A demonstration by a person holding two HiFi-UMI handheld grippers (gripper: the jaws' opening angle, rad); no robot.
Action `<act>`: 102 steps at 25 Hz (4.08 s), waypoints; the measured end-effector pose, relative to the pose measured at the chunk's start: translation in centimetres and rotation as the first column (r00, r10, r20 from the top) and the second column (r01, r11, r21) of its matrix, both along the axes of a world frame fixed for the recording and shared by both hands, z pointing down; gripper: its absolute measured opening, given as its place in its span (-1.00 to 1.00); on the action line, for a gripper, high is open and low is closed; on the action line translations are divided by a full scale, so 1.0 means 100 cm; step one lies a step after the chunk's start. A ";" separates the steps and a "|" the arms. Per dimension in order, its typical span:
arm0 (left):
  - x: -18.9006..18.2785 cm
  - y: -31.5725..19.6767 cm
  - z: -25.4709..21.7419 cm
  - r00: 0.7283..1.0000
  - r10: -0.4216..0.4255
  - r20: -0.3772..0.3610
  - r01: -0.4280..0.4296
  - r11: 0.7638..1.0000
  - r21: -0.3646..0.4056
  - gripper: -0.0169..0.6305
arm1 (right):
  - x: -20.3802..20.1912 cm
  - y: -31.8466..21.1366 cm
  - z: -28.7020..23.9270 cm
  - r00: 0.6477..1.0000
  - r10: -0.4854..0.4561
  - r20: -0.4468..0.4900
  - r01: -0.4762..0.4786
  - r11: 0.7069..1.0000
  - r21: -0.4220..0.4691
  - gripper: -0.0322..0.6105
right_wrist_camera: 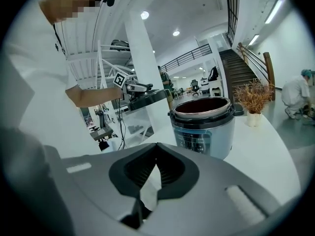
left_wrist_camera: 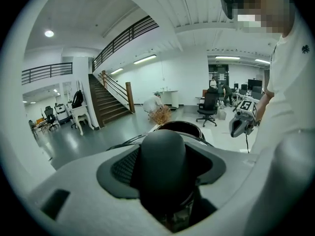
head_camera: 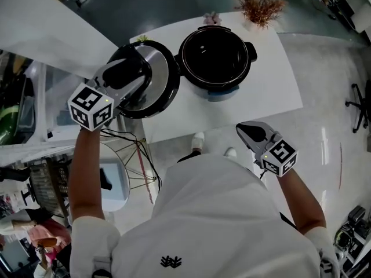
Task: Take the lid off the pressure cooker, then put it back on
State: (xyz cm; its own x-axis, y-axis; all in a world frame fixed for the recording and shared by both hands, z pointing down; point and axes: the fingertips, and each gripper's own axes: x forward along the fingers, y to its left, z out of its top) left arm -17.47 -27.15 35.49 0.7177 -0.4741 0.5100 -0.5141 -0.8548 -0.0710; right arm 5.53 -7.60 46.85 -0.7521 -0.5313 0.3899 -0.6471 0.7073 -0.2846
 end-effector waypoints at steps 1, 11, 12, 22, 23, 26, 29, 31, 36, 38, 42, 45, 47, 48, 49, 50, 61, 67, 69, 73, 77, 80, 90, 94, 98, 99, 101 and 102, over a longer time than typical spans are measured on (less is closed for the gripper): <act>0.005 -0.001 -0.002 1.000 0.011 0.001 -0.011 1.000 -0.002 -0.07 | 0.002 0.001 0.000 1.000 0.006 0.002 -0.006 1.000 0.001 -0.86; 0.070 -0.010 -0.006 0.991 0.137 0.001 -0.137 0.991 0.003 -0.07 | 0.020 0.007 0.000 0.998 0.067 0.013 -0.067 0.998 0.006 -0.86; 0.076 -0.011 -0.006 0.989 0.149 0.003 -0.149 0.989 0.003 -0.07 | 0.022 0.008 0.000 0.997 0.074 0.013 -0.074 0.997 0.004 -0.86; 0.148 -0.022 0.007 0.965 0.261 0.027 -0.261 0.965 -0.009 -0.07 | 0.035 0.018 0.001 0.992 0.125 0.015 -0.125 0.992 -0.001 -0.86; 0.154 -0.023 0.008 0.962 0.271 0.029 -0.271 0.963 -0.009 -0.07 | 0.037 0.018 0.001 0.991 0.132 0.015 -0.132 0.991 0.000 -0.86; 0.172 -0.026 0.012 0.954 0.297 0.039 -0.296 0.955 -0.008 -0.07 | 0.044 0.021 0.002 0.989 0.150 0.015 -0.150 0.989 -0.002 -0.86; 0.187 -0.028 0.016 0.949 0.313 0.043 -0.313 0.950 -0.014 -0.07 | 0.050 0.024 0.004 0.987 0.162 0.014 -0.162 0.987 -0.005 -0.86; 0.196 -0.030 0.020 0.946 0.322 0.046 -0.322 0.947 -0.017 -0.07 | 0.055 0.026 0.004 0.985 0.173 0.014 -0.173 0.985 -0.007 -0.86; 0.217 -0.034 0.033 0.934 0.353 0.059 -0.352 0.936 -0.028 -0.07 | 0.067 0.028 0.005 0.979 0.204 0.010 -0.204 0.979 -0.009 -0.86; 0.225 -0.036 0.039 0.931 0.361 0.062 -0.359 0.933 -0.034 -0.06 | 0.072 0.028 0.007 0.977 0.214 0.009 -0.214 0.977 -0.012 -0.86; 0.238 -0.037 0.047 0.926 0.373 0.064 -0.371 0.928 -0.040 -0.07 | 0.080 0.032 0.007 0.974 0.228 0.002 -0.228 0.974 -0.019 -0.86; 0.244 -0.039 0.052 0.921 0.383 0.067 -0.381 0.924 -0.044 -0.07 | 0.087 0.033 0.008 0.971 0.240 -0.002 -0.240 0.970 -0.023 -0.86; 0.247 -0.040 0.055 0.919 0.388 0.071 -0.386 0.922 -0.044 -0.07 | 0.089 0.032 0.008 0.969 0.245 -0.002 -0.245 0.969 -0.023 -0.86; 0.248 -0.041 0.056 0.918 0.390 0.073 -0.387 0.921 -0.045 -0.07 | 0.090 0.032 0.008 0.969 0.247 -0.003 -0.247 0.969 -0.023 -0.86; 0.249 -0.041 0.057 0.917 0.392 0.075 -0.390 0.920 -0.044 -0.06 | 0.091 0.032 0.008 0.968 0.249 -0.003 -0.249 0.968 -0.023 -0.86; 0.250 -0.041 0.058 0.915 0.395 0.080 -0.393 0.919 -0.043 -0.07 | 0.091 0.032 0.008 0.968 0.251 -0.002 -0.251 0.968 -0.023 -0.86; 0.251 -0.044 0.065 0.901 0.426 0.079 -0.423 0.905 -0.051 -0.06 | 0.091 0.033 0.009 0.968 0.252 -0.004 -0.252 0.967 -0.030 -0.86; 0.251 -0.047 0.068 0.900 0.431 0.059 -0.427 0.902 -0.068 -0.06 | 0.090 0.032 0.009 0.967 0.256 -0.006 -0.256 0.966 -0.035 -0.86; 0.251 -0.048 0.068 0.896 0.440 0.056 -0.435 0.897 -0.072 -0.06 | 0.090 0.032 0.011 0.967 0.253 -0.010 -0.253 0.967 -0.038 -0.86; 0.251 -0.050 0.068 0.896 0.440 0.048 -0.437 0.897 -0.071 -0.06 | 0.088 0.030 0.010 0.968 0.249 -0.009 -0.250 0.968 -0.037 -0.86; 0.252 -0.050 0.067 0.906 0.422 0.040 -0.419 0.906 -0.060 -0.06 | 0.086 0.028 0.009 0.970 0.243 -0.010 -0.244 0.969 -0.035 -0.86; 0.252 -0.049 0.067 0.909 0.415 0.039 -0.413 0.909 -0.055 -0.05 | 0.084 0.027 0.009 0.972 0.235 -0.010 -0.236 0.971 -0.035 -0.86; 0.244 -0.053 0.055 0.929 0.370 0.031 -0.370 0.929 0.003 0.02 | 0.089 0.028 0.008 0.979 0.205 -0.007 -0.205 0.978 -0.028 -0.86; 0.233 -0.051 0.041 0.947 0.321 0.010 -0.321 0.947 0.029 0.01 | 0.090 0.030 0.006 0.984 0.178 -0.005 -0.178 0.984 -0.020 -0.86; 0.217 -0.047 0.031 0.963 0.268 -0.013 -0.268 0.963 0.040 0.00 | 0.088 0.029 0.002 0.990 0.143 -0.002 -0.143 0.990 -0.009 -0.86; 0.213 -0.045 0.029 0.968 0.251 -0.021 -0.250 0.967 0.042 0.00 | 0.088 0.029 0.001 0.991 0.133 -0.002 -0.133 0.991 -0.007 -0.86; 0.204 -0.041 0.024 0.976 0.214 -0.039 -0.213 0.976 0.046 -0.01 | 0.088 0.030 0.000 0.994 0.111 -0.002 -0.111 0.994 -0.004 -0.86; 0.200 -0.038 0.022 0.980 0.196 -0.046 -0.194 0.980 0.048 -0.02 | 0.088 0.030 0.000 0.995 0.099 -0.003 -0.099 0.995 -0.003 -0.86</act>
State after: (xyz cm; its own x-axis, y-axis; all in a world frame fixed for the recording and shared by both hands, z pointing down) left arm 2.48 -30.99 37.65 0.8227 -0.3433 0.4531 -0.3419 -0.9356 -0.0881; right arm 14.34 -4.55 46.86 -0.6947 -0.6023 0.3932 -0.7149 0.6386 -0.2848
